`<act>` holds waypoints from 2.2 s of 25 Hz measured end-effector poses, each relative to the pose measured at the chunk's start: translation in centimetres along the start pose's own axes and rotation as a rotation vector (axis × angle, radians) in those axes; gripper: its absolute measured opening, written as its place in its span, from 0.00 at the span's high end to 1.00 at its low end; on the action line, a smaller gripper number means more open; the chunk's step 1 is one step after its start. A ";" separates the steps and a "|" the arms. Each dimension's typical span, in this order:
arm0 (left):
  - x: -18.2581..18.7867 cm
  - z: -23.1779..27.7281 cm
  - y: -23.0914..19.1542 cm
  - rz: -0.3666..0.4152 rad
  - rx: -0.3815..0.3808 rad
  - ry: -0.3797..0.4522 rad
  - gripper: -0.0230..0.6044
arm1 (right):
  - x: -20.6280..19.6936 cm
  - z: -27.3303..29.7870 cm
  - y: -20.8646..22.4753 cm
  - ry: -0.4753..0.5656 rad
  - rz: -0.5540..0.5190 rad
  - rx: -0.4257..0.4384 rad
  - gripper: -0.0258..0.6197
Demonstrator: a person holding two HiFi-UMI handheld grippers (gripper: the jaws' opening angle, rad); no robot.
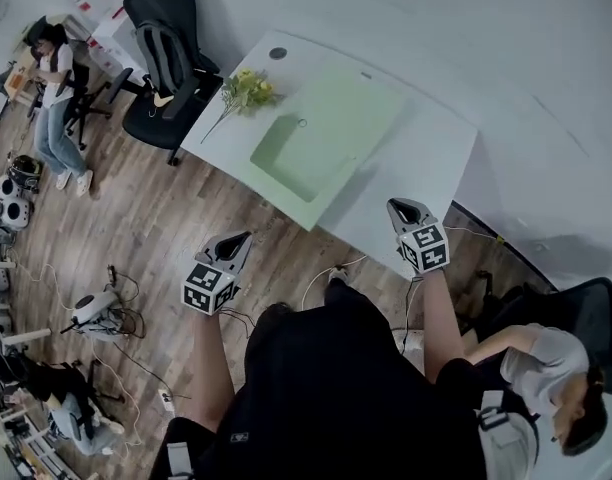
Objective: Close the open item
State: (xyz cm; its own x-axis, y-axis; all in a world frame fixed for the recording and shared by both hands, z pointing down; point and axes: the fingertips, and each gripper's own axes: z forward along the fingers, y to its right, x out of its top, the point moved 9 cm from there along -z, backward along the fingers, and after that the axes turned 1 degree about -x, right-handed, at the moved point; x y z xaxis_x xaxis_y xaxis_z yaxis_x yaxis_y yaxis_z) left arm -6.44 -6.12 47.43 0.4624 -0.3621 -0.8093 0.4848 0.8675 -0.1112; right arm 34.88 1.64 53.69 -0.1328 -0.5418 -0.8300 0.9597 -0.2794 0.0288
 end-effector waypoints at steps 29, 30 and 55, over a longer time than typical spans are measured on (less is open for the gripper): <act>-8.0 12.6 -13.0 -0.398 0.065 -0.164 0.96 | 0.9 18.2 21.0 -0.171 0.347 -0.020 0.95; -8.2 12.8 -13.2 -0.399 0.056 -0.175 0.96 | 0.5 18.5 21.7 -0.177 0.359 -0.044 0.95; -8.4 17.4 -15.8 -0.238 -0.120 -0.339 0.96 | 5.8 22.3 22.1 0.280 0.709 0.474 0.95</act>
State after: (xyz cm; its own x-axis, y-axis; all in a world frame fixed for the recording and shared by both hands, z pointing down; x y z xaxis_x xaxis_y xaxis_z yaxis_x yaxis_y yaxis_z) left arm -5.05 -22.77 66.01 0.5755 -0.6310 -0.5203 0.5268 0.7726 -0.3544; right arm 49.78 -25.37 61.91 0.5767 -0.5155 -0.6337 0.5824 -0.2846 0.7615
